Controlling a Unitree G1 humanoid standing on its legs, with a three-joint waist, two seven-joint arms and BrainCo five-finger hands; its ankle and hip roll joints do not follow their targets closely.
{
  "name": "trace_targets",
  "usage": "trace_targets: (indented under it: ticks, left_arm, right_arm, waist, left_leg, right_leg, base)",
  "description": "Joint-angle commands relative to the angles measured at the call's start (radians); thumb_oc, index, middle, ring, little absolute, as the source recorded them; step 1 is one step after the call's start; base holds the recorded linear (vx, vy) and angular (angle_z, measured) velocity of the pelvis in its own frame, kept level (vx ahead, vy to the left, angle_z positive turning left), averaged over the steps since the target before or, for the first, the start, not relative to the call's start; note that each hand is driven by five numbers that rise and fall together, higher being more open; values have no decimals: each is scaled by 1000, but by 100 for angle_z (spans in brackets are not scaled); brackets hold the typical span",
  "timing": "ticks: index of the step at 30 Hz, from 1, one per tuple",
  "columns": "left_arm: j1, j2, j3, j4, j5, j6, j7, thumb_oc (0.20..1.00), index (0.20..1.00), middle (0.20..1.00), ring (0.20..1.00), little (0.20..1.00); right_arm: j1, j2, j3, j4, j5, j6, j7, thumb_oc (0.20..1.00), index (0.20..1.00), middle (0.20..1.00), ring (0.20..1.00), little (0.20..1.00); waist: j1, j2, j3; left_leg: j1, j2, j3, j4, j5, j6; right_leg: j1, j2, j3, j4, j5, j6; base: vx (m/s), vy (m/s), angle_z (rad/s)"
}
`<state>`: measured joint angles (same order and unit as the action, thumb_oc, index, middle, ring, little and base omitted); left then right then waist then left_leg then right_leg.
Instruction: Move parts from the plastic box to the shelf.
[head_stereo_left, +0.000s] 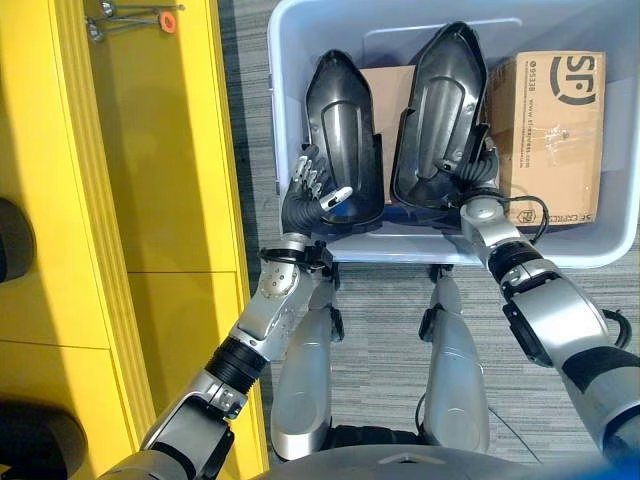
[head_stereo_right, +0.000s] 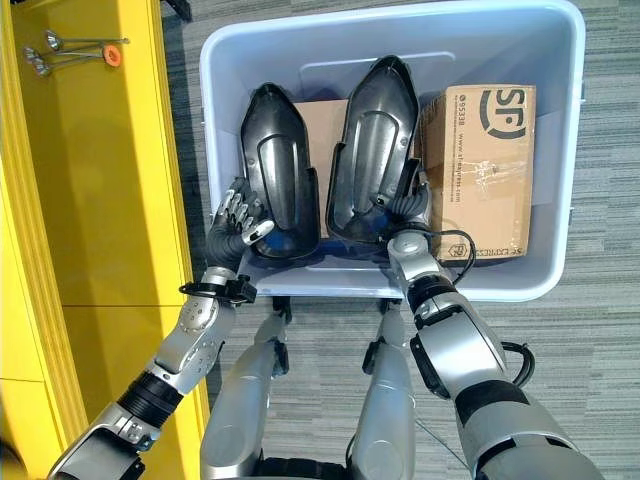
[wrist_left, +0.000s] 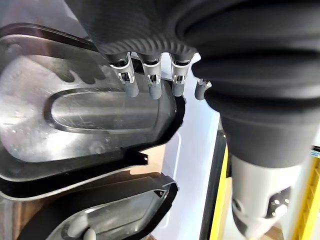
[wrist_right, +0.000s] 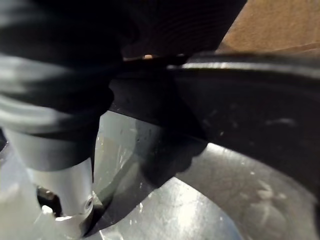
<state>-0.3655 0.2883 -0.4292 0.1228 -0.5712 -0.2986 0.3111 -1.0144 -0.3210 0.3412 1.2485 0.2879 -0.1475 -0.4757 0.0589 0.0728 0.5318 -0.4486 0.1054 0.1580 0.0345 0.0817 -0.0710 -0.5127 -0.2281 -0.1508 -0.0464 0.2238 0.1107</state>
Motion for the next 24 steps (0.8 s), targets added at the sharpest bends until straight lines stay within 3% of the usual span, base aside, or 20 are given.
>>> trace_targets:
  ticks: [1,5,6,7,24]
  left_arm:
    - [-4,13,-22,-97,-2,-62,-17,1000,1000,1000,1000,1000]
    - [-2,5,-21,-99,2,-59,-18,1000,1000,1000,1000,1000]
    - [-3,5,-21,-97,3,-58,-18,1000,1000,1000,1000,1000]
    - [-3,7,-19,-98,2,-59,-20,1000,1000,1000,1000,1000]
    - [12,15,-5,-103,-10,-56,-30,1000,1000,1000,1000,1000]
  right_arm:
    - [16,-37,34,55,-42,31,-4,1000,1000,1000,1000,1000]
    - [38,-34,56,72,-111,51,-11,1000,1000,1000,1000,1000]
    - [40,-34,58,74,-114,56,-6,344,344,344,344,344]
    - [40,-34,67,77,-128,61,-3,200,200,200,200,200]
    - [39,-65,72,43,-181,67,-18,200,200,200,200,200]
  waist:
    - [21,54,-12]
    - [21,56,-12]
    - [21,55,-12]
    - [20,56,-12]
    - [2,37,-12]
  left_leg:
    - [-18,32,-20,33,-31,-24]
    - [-27,29,-23,33,-31,-23]
    - [-27,29,-23,31,-30,-22]
    - [-27,28,-23,29,-29,-22]
    - [16,30,-21,25,-38,-22]
  right_leg:
    - [-36,-16,8,118,-84,50]
    - [-43,-15,9,120,-85,48]
    - [-43,-15,9,119,-84,49]
    - [-43,-15,9,118,-84,48]
    - [-8,-16,13,116,-88,48]
  base:
    - [8,8,14]
    - [3,6,4]
    - [0,0,0]
    - [0,0,0]
    - [0,0,0]
